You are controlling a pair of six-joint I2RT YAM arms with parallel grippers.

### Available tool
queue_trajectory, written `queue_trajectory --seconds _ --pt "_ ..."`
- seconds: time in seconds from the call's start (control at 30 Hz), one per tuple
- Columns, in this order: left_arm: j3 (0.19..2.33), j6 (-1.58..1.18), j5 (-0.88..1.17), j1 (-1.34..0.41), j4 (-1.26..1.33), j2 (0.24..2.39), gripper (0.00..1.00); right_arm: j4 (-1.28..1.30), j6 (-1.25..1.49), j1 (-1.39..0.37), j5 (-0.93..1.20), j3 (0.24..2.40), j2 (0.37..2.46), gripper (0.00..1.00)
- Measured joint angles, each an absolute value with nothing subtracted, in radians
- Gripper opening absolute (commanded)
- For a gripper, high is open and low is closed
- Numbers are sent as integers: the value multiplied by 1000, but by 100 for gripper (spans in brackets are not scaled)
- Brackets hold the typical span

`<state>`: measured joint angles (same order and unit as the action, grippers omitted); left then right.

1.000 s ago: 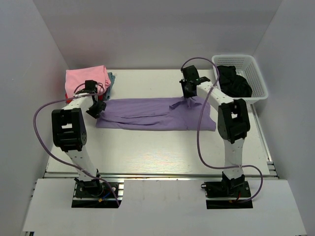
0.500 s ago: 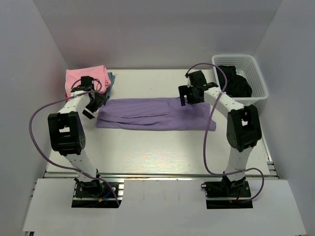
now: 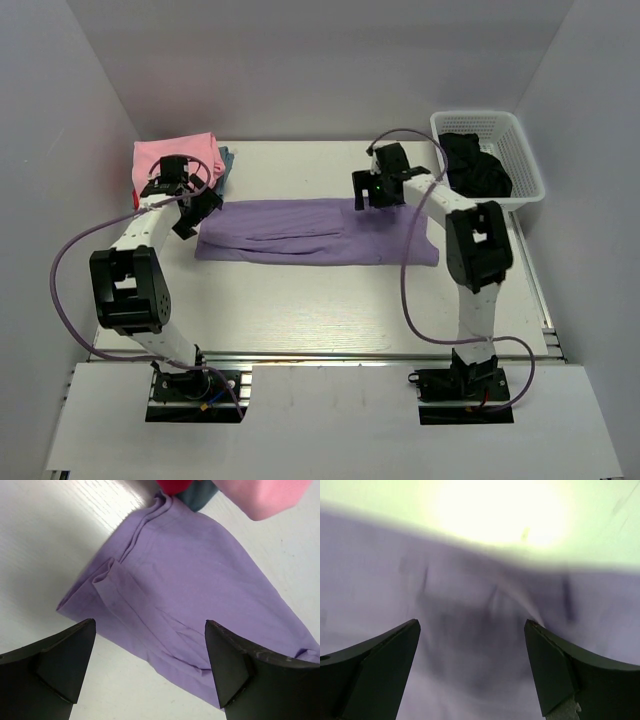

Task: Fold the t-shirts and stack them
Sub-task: Fold the other side of the tshirt into a rectangle, then rotate the tshirt 90 degrees

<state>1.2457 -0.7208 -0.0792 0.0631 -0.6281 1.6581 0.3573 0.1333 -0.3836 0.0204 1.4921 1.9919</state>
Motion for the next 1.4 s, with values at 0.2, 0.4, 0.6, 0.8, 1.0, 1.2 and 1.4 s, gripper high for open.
queue_trajectory --seconds 0.2,0.4,0.6,0.8,1.0,1.2,1.4 --pt "1257 -682 -35 53 -616 1639 100 362 142 -352 -80 1992 2321 90" --pt "1257 -642 24 21 -556 1627 100 281 146 -324 -63 1832 2198 90" --pt "1308 -584 100 -63 -480 1737 100 236 202 -329 23 1309 1827 90" --pt "1365 -546 132 -125 -475 1949 100 204 268 -332 109 1048 1683 90" --pt "1251 -526 93 -150 -455 1903 100 191 334 -325 120 1074 1790 90" --pt "966 -519 124 -213 -490 1674 100 207 378 -298 189 1376 2021 90" --pt "745 -495 539 -471 -577 1497 100 211 319 -287 415 1971 2427 90"
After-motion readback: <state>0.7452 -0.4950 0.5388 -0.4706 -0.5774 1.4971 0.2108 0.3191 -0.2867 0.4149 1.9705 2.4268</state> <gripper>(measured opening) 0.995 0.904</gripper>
